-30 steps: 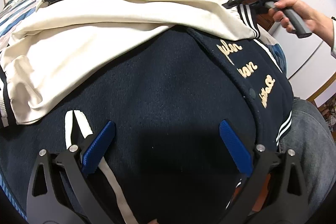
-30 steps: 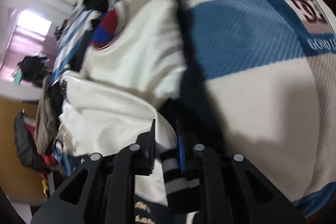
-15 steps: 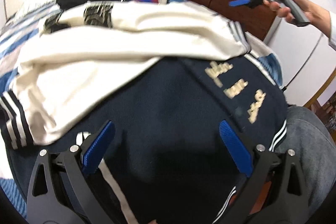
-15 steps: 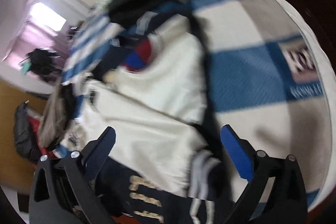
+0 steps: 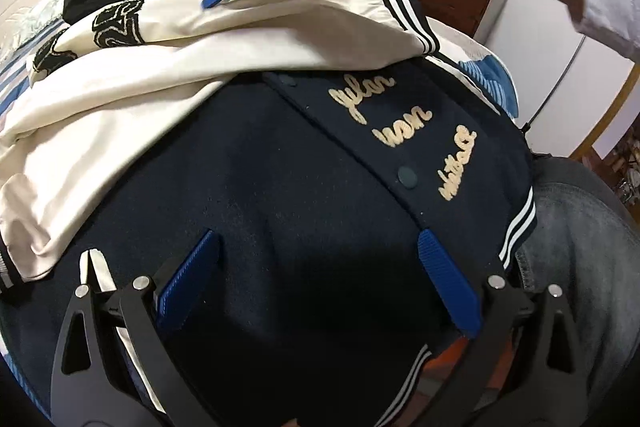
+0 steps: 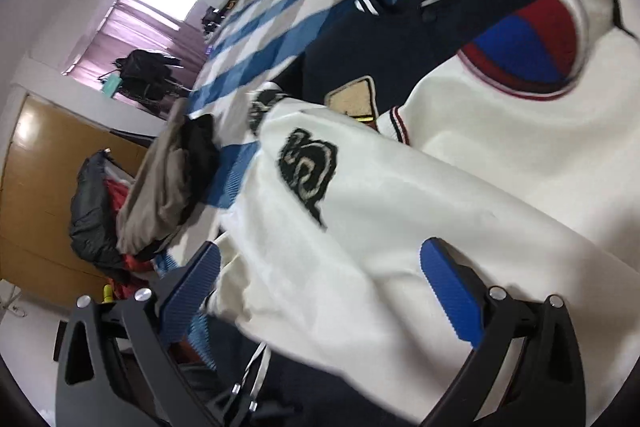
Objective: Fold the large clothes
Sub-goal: 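Lay the sleeve flat across the jacket and open the right gripper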
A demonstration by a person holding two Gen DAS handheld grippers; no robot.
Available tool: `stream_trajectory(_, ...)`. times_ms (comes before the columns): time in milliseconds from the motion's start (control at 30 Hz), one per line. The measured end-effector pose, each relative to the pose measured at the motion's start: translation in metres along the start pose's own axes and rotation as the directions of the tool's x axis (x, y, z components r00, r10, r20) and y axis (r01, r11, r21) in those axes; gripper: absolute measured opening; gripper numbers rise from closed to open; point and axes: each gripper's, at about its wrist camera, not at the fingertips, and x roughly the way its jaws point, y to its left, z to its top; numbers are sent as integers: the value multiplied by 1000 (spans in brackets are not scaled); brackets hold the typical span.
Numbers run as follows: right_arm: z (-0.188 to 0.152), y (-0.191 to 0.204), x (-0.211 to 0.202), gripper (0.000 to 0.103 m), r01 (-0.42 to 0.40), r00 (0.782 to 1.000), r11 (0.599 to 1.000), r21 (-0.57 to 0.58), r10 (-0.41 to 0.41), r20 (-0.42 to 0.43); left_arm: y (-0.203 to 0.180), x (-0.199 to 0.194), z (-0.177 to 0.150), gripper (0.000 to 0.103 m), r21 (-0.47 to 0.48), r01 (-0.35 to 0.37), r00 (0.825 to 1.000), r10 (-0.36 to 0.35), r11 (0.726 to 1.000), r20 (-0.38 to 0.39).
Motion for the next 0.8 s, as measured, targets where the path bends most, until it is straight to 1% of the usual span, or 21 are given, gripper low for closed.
stream_trajectory(100, 13, -22, 16, 98, 35, 999, 998, 51, -36, 20, 5, 3, 0, 97, -28, 20, 1000, -20, 999, -13)
stream_trajectory(200, 24, -42, 21, 98, 28, 998, 995, 97, -33, 51, 7, 4, -2, 97, -29, 24, 999, -25, 999, -21)
stream_trajectory(300, 30, -56, 22, 98, 17, 997, 990, 143, -27, 66, 5, 11, -4, 97, -12, 7, 999, -8, 1000, -39)
stream_trajectory(400, 31, -58, 21, 98, 20, 998, 989, 143, -28, 57, 1, 18, -7, 97, 27, -19, 998, 21, 999, -58)
stream_trajectory(500, 22, -49, 9, 98, 51, 997, 989, 137, -58, 48, 1, 22, -8, 97, 42, -27, 998, 30, 999, -63)
stream_trajectory(567, 4, -38, -12, 98, 63, 997, 992, 113, -69, 48, 1, 21, -8, 97, 46, -23, 998, 26, 999, -59)
stream_trajectory(667, -35, -23, -52, 98, 98, 993, 995, 0, -98, 63, 0, 16, -6, 97, 56, -30, 999, 32, 998, -37)
stream_trajectory(733, -67, -19, -80, 98, 112, 991, 992, -61, -108, 75, 3, 4, -6, 97, 38, -55, 998, 55, 998, 5)
stream_trajectory(767, -91, -19, -96, 98, 129, 989, 987, -91, -121, 85, 6, -1, -5, 97, 22, -70, 997, 69, 997, 27)
stream_trajectory(800, -107, -20, -106, 98, 139, 987, 985, -105, -130, 93, 11, -7, -6, 97, -4, -84, 995, 84, 996, 52)
